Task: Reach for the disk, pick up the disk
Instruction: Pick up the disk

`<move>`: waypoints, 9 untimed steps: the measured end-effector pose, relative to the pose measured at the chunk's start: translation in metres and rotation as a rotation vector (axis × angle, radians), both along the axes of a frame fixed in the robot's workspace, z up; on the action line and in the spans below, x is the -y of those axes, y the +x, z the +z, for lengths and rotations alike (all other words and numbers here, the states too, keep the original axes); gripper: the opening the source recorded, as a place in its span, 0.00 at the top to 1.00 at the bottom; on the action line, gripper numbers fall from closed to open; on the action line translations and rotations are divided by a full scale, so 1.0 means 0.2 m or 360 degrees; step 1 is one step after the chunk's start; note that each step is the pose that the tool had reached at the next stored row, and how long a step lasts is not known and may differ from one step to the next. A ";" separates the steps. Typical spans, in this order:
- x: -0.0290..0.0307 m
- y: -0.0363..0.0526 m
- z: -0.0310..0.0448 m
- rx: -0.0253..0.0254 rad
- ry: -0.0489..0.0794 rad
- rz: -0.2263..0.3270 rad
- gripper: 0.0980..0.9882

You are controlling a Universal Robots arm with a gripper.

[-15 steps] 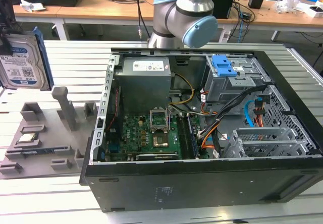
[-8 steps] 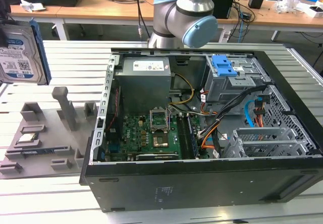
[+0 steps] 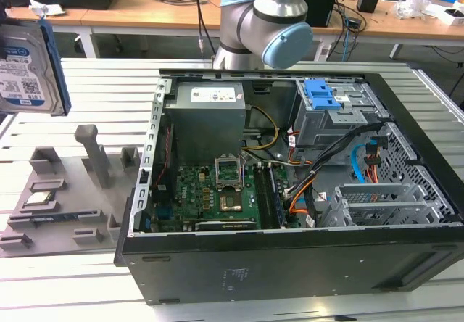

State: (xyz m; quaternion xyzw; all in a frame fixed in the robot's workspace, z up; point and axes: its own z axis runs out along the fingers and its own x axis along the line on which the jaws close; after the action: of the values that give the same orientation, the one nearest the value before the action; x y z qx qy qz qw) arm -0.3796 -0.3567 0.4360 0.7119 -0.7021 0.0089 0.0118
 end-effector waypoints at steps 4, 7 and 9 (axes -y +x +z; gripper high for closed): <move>0.000 0.001 0.039 -0.00001 0.0000 0.0000 0.70; 0.000 0.001 0.062 0.00000 0.0000 0.0000 0.70; 0.000 0.002 0.075 -0.00001 0.0000 0.0000 0.70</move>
State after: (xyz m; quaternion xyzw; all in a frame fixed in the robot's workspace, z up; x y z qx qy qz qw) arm -0.3792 -0.3567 0.4509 0.7119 -0.7021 0.0089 0.0118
